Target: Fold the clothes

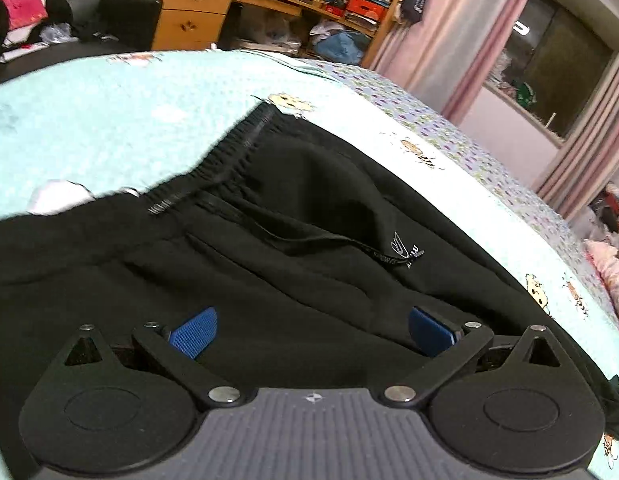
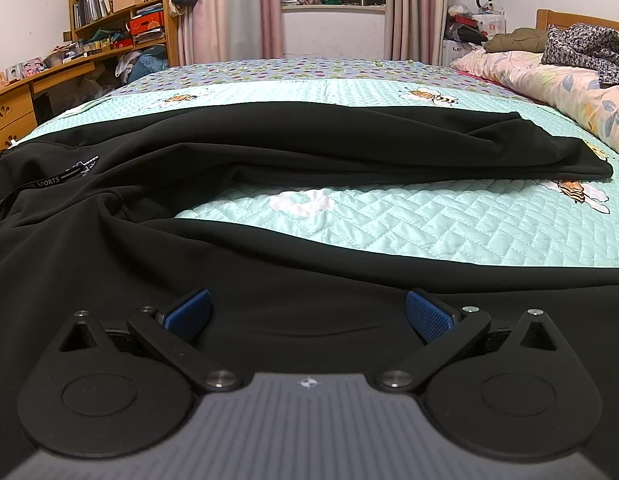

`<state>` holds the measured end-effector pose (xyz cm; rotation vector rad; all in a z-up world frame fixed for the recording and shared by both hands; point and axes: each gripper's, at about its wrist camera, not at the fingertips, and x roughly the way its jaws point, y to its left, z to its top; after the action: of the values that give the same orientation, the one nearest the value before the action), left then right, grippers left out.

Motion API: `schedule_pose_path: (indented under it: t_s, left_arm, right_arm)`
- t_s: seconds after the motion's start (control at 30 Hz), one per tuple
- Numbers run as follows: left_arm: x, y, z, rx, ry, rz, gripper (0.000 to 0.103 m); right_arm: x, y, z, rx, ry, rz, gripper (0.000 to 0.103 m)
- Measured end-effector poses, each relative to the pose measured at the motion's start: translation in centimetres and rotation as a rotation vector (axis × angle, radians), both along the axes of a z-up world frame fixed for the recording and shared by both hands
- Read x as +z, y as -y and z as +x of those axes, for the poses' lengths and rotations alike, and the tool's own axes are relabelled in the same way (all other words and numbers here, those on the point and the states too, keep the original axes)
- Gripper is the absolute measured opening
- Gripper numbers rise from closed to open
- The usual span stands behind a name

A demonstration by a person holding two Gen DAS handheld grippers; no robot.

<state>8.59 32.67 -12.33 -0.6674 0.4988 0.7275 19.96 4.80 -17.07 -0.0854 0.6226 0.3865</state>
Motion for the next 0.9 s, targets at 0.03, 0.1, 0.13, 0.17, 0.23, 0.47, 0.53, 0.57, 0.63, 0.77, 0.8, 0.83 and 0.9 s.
schedule_pose_path:
  t_s: [0.03, 0.1, 0.13, 0.17, 0.23, 0.47, 0.53, 0.57, 0.63, 0.77, 0.8, 0.83, 0.9]
  left_arm:
    - [-0.6, -0.2, 0.3, 0.001, 0.005, 0.006, 0.102]
    - [-1.4, -0.5, 0.9, 0.002, 0.012, 0.025, 0.102]
    - [-1.7, -0.8, 1.5, 0.006, 0.018, 0.039, 0.102]
    - [-1.8, -1.1, 2.0, 0.007, 0.019, 0.049, 0.102]
    - [-2.2, -1.6, 3.0, 0.011, 0.028, 0.068, 0.102]
    - [-3.6, -3.0, 5.9, 0.052, 0.015, 0.135, 0.102]
    - [-3.9, -3.3, 6.5, 0.081, 0.017, 0.148, 0.102]
    - [-3.9, -3.3, 6.8, 0.09, 0.014, 0.153, 0.102]
    - [-4.1, -3.1, 7.1, 0.099, 0.012, 0.179, 0.102]
    - [-4.4, -2.9, 7.2, 0.105, 0.014, 0.203, 0.102]
    - [-4.5, -2.9, 7.2, 0.106, 0.015, 0.205, 0.102]
    - [-4.6, -2.9, 7.2, 0.107, 0.017, 0.208, 0.102]
    - [-4.6, -2.9, 7.2, 0.106, 0.021, 0.215, 0.102]
  right_arm:
    - [0.0, 0.0, 0.0, 0.0, 0.0, 0.0, 0.103]
    - [0.0, 0.0, 0.0, 0.0, 0.0, 0.0, 0.103]
    - [0.0, 0.0, 0.0, 0.0, 0.0, 0.0, 0.103]
    - [0.0, 0.0, 0.0, 0.0, 0.0, 0.0, 0.103]
    - [0.0, 0.0, 0.0, 0.0, 0.0, 0.0, 0.103]
    - [0.0, 0.0, 0.1, 0.0, -0.001, 0.0, 0.103]
    - [0.0, 0.0, 0.1, 0.0, -0.001, -0.001, 0.103]
    - [0.0, 0.0, 0.1, -0.001, -0.002, -0.001, 0.103]
    - [0.0, 0.0, 0.1, -0.001, -0.003, -0.001, 0.103]
    - [0.0, -0.1, 0.2, -0.003, -0.003, -0.005, 0.103]
    - [0.0, -0.1, 0.1, -0.003, -0.003, -0.004, 0.103]
    - [-0.1, -0.1, 0.1, -0.002, -0.003, -0.003, 0.103]
    - [-0.1, -0.1, 0.1, -0.002, -0.002, -0.005, 0.103]
